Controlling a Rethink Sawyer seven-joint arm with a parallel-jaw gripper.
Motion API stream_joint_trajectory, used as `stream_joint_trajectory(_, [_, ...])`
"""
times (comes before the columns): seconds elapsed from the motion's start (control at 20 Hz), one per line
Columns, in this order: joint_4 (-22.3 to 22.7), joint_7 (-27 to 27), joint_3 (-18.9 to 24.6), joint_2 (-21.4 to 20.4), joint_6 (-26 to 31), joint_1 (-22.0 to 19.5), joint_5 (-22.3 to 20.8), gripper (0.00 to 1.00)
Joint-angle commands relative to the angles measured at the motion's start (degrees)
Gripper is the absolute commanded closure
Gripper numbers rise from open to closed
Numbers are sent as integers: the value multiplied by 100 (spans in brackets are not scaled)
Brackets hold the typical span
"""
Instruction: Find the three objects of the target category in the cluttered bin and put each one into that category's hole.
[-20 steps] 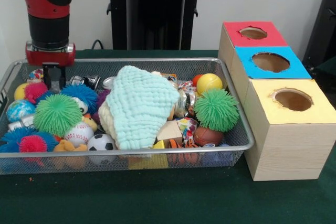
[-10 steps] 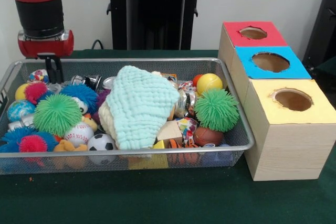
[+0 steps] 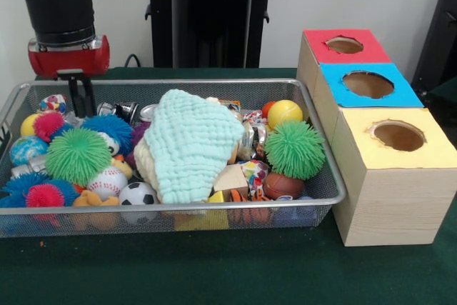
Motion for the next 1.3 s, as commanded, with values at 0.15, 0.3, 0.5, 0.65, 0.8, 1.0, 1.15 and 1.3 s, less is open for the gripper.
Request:
stream_joint_trajectory(0.15, [-326, -126, -547, 527, 1231, 527, -465, 100])
stream_joint_trajectory(0.3, [-360, -75, -770, 517, 1207, 651, -598, 0])
stream_joint_trajectory(0.5, [-357, -112, -864, 586, 1063, 660, -724, 0])
stream_joint_trajectory(0.65, [-320, -207, -843, 641, 1031, 586, -788, 0])
stream_joint_trajectory(0.8, [-310, -260, -862, 626, 1045, 586, -870, 0])
stream_joint_trajectory(1.0, [-276, -346, -856, 552, 950, 573, -978, 0])
stream_joint_trajectory(1.15, [-208, -481, -795, 365, 1006, 498, -983, 0])
stream_joint_trajectory(1.3, [-213, -576, -635, 341, 1043, 394, -905, 0])
